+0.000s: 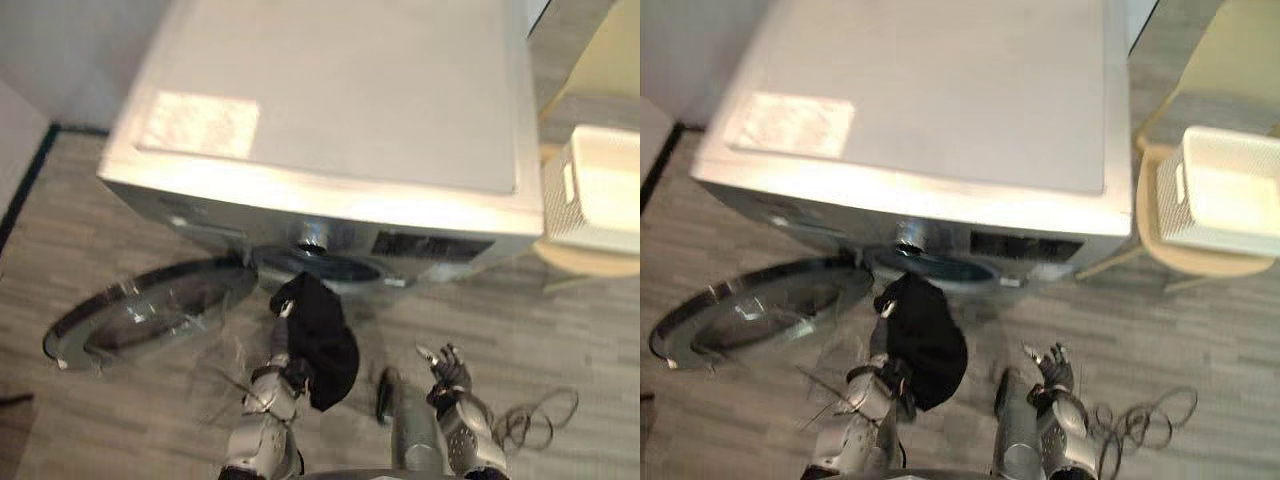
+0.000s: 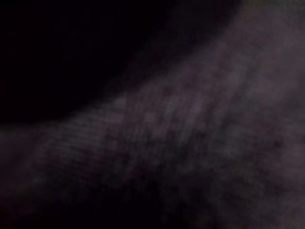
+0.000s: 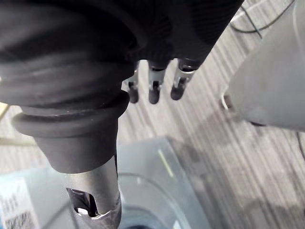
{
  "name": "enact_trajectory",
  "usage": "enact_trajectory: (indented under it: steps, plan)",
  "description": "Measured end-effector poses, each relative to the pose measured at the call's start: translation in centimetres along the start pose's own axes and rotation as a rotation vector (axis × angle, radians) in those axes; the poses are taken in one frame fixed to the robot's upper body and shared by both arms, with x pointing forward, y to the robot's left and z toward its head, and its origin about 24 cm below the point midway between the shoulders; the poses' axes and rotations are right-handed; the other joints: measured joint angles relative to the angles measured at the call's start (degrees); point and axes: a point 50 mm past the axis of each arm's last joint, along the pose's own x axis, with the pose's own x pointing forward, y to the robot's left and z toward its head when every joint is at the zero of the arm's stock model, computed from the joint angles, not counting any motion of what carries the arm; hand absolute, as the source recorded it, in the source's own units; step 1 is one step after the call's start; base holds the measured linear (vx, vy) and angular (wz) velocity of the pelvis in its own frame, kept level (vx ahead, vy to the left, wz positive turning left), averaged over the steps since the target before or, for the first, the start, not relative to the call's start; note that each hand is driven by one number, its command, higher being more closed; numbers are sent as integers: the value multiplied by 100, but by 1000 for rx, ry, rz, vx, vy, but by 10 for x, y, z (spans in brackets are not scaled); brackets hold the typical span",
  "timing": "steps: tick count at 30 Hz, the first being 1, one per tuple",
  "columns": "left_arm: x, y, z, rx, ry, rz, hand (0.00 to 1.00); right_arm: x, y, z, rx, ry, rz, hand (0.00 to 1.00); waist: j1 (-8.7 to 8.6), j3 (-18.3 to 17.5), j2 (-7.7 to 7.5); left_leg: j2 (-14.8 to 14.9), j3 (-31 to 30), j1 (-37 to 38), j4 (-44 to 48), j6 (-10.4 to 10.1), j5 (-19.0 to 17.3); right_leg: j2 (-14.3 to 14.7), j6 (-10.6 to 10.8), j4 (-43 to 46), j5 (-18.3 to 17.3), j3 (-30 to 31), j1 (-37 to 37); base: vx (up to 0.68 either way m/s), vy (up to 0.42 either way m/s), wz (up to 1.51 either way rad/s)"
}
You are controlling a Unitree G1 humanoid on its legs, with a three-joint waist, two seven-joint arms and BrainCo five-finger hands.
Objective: Pick up the laundry basket with both hands and put the clothes into the washing machine.
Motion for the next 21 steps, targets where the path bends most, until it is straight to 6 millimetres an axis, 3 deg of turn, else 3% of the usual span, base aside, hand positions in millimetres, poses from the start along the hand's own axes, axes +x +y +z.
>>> enact_trajectory:
  steps: [3, 8, 12, 14, 16, 17, 19, 21]
  plan:
    - [21, -6, 20, -10, -55, 23, 100, 4, 1, 21, 22, -80, -16, 0, -78, 316, -30, 150, -282, -920, 713, -60, -176, 30, -108, 787, -279, -19, -860, -144, -145, 9]
    - [52, -2, 57, -31, -145, 120, 100, 6, -1, 34, 79, -134, -66, 0, -78, 591, -26, 390, -345, -2016, 1626, -88, -489, 139, -93, 1515, -380, 230, -1986, -95, -28, -22]
    - [74, -3, 123, -17, -318, 187, 100, 4, 0, 41, 158, -163, -103, 0, -120, 795, -36, 587, -219, -2732, 2218, 2, -695, 249, -81, 1883, -366, 505, -2811, -79, 18, -31]
    - [84, -7, 190, 39, -477, 189, 100, 2, 1, 56, 233, -239, -87, 0, -152, 809, -49, 747, -136, -3232, 2444, 32, -758, 400, -44, 1969, -256, 656, -3390, -115, -6, -44]
    - [85, -13, 234, 66, -576, 172, 100, 0, 4, 63, 254, -271, -70, 0, -189, 921, -81, 784, -83, -3361, 2478, 37, -758, 452, -47, 1963, -177, 735, -3585, -68, -16, -32]
    - [80, -22, 268, 91, -662, 150, 100, -1, 5, 67, 273, -292, -61, 0, -230, 998, -81, 838, -29, -3456, 2499, 38, -759, 507, -19, 1927, -120, 773, -3701, -53, -18, -32]
    - [72, -35, 305, 110, -750, 112, 100, -2, 5, 69, 289, -307, -59, 0, -276, 1001, -85, 904, 25, -3600, 2515, 39, -759, 572, -27, 1859, -36, 803, -3854, -31, -8, -28]
    - [56, -66, 351, 179, -874, 36, 100, -2, 5, 69, 301, -314, -64, 0, -336, 1043, -79, 962, 64, -3697, 2523, 41, -758, 626, -2, 1741, 43, 820, -3926, -1, 18, -23]
